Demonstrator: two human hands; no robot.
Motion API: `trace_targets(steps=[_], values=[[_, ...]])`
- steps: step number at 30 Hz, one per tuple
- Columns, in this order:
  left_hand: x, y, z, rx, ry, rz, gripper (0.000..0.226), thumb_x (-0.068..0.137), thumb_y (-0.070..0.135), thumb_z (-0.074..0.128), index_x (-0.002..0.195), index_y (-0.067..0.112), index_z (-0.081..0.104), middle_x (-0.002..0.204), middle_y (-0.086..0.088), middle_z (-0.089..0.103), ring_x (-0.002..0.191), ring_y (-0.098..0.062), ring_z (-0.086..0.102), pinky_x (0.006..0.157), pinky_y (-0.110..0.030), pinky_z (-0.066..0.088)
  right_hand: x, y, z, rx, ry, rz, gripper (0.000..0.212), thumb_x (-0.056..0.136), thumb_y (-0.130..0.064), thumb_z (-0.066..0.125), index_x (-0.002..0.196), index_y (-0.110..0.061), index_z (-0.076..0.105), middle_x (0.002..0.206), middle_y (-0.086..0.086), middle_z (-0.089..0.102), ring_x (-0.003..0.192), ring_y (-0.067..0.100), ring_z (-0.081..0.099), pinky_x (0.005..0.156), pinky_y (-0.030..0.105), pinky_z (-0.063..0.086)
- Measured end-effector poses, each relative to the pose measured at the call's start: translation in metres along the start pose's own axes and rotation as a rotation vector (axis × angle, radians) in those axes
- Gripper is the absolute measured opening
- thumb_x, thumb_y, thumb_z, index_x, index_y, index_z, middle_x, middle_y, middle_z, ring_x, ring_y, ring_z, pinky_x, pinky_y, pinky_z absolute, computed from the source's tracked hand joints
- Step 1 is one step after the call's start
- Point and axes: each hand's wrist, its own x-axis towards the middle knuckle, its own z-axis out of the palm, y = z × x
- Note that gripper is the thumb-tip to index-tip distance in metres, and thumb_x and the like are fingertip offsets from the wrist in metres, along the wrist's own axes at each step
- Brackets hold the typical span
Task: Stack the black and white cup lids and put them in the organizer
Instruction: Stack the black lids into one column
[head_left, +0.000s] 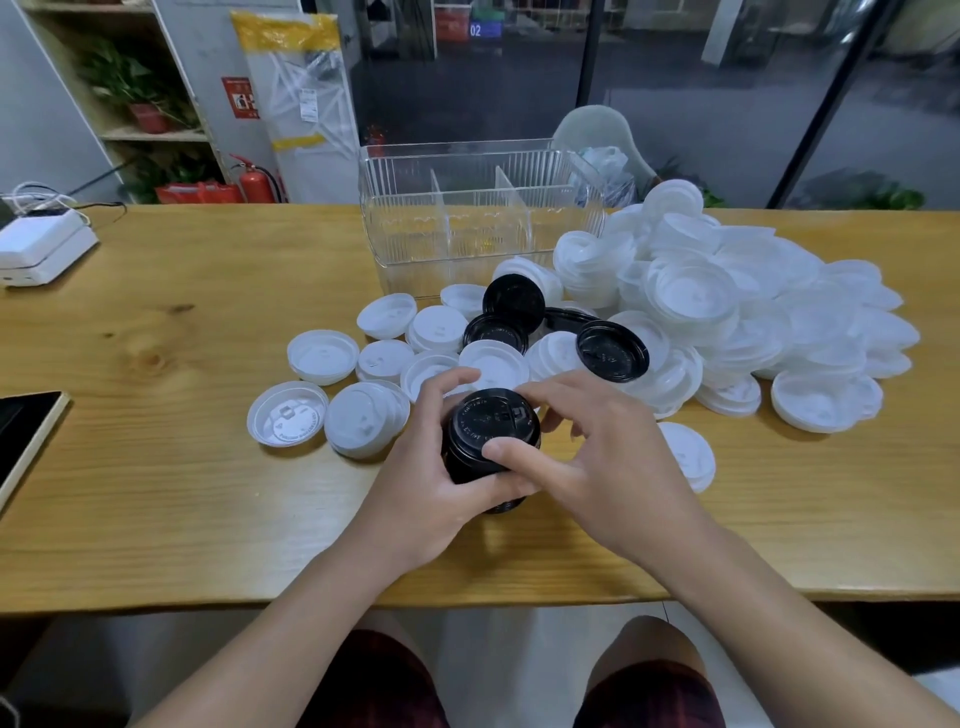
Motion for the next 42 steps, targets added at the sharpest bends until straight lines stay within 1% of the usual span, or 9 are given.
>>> trace_targets(steps=[7,11,14,17,24,30,33,37,42], values=[[-0.003,0.008,0.000,0.059,-0.043,0.057,0.071,0.086,0.042,0.093,0.145,0.036,0.053,0.130,0.016,0.073,0.124,-0.011,0.070,0.102,-0.027,0.055,0.001,0.010,-0.011,0.109,0.034,0.058,0.053,0.086,-0.067,0.079,0.125,-0.032,0.076,0.116,-0.019,0.070,0.100,0.007,0.068,0.083,0.020,0.048],[-0.004,0.010,0.002,0.049,-0.045,0.052,0.064,0.088,0.045,0.085,0.143,0.039,0.053,0.128,0.017,0.073,0.124,-0.008,0.069,0.099,-0.016,0.050,0.014,0.052,-0.023,-0.249,0.280,0.037,0.039,0.095,-0.040,0.080,0.129,-0.020,0.075,0.115,-0.007,0.065,0.094,0.010,0.060,0.086,0.026,0.050],[-0.005,0.013,0.003,0.031,-0.048,0.055,0.065,0.085,0.047,0.081,0.143,0.037,0.053,0.127,0.016,0.073,0.123,-0.010,0.069,0.097,-0.014,0.050,0.023,0.077,-0.019,-0.453,0.325,-0.006,0.031,0.091,-0.018,0.086,0.120,-0.012,0.078,0.111,0.000,0.064,0.102,0.024,0.056,0.090,0.041,0.049],[-0.005,0.013,0.003,0.029,-0.048,0.057,0.066,0.085,0.047,0.082,0.143,0.036,0.053,0.128,0.016,0.073,0.124,-0.010,0.069,0.098,-0.014,0.050,0.026,0.081,-0.021,-0.473,0.338,-0.043,0.020,0.091,-0.014,0.086,0.111,-0.012,0.080,0.106,-0.001,0.066,0.098,0.023,0.053,0.088,0.042,0.046],[-0.004,0.013,0.002,0.038,-0.045,0.055,0.064,0.086,0.046,0.082,0.143,0.037,0.053,0.128,0.017,0.073,0.124,-0.009,0.069,0.098,-0.013,0.050,0.014,0.047,-0.032,0.123,0.236,0.106,0.017,0.085,-0.021,0.093,0.093,-0.019,0.077,0.083,-0.014,0.068,0.078,0.001,0.061,0.071,0.010,0.042],[-0.004,0.013,0.002,0.038,-0.047,0.066,0.063,0.087,0.043,0.082,0.142,0.035,0.054,0.126,0.017,0.073,0.123,-0.009,0.069,0.097,-0.014,0.050,0.017,0.049,-0.033,0.114,0.210,0.197,0.035,0.078,-0.037,0.096,0.070,-0.023,0.065,0.064,-0.010,0.061,0.058,0.006,0.051,0.057,0.015,0.037],[-0.004,0.013,0.002,0.043,-0.049,0.071,0.063,0.087,0.044,0.083,0.143,0.034,0.054,0.127,0.016,0.073,0.123,-0.010,0.069,0.098,-0.015,0.050,0.016,0.043,-0.039,0.166,0.216,0.168,0.039,0.091,-0.041,0.086,0.064,-0.021,0.066,0.063,-0.009,0.067,0.058,0.011,0.055,0.059,0.023,0.043],[-0.004,0.013,0.002,0.042,-0.048,0.076,0.062,0.087,0.043,0.083,0.142,0.034,0.054,0.126,0.015,0.074,0.122,-0.010,0.070,0.097,-0.014,0.050,0.011,0.028,-0.049,0.300,0.228,0.151,0.029,0.098,-0.027,0.080,0.074,-0.012,0.076,0.072,-0.001,0.074,0.066,0.016,0.066,0.065,0.030,0.052],[-0.004,0.012,0.002,0.048,-0.046,0.078,0.063,0.088,0.044,0.083,0.143,0.035,0.054,0.126,0.014,0.073,0.122,-0.012,0.070,0.097,-0.015,0.050,0.005,0.009,-0.050,0.796,0.141,0.249,0.017,0.092,-0.014,0.083,0.100,-0.004,0.072,0.079,0.010,0.070,0.074,0.018,0.065,0.079,0.032,0.056]])
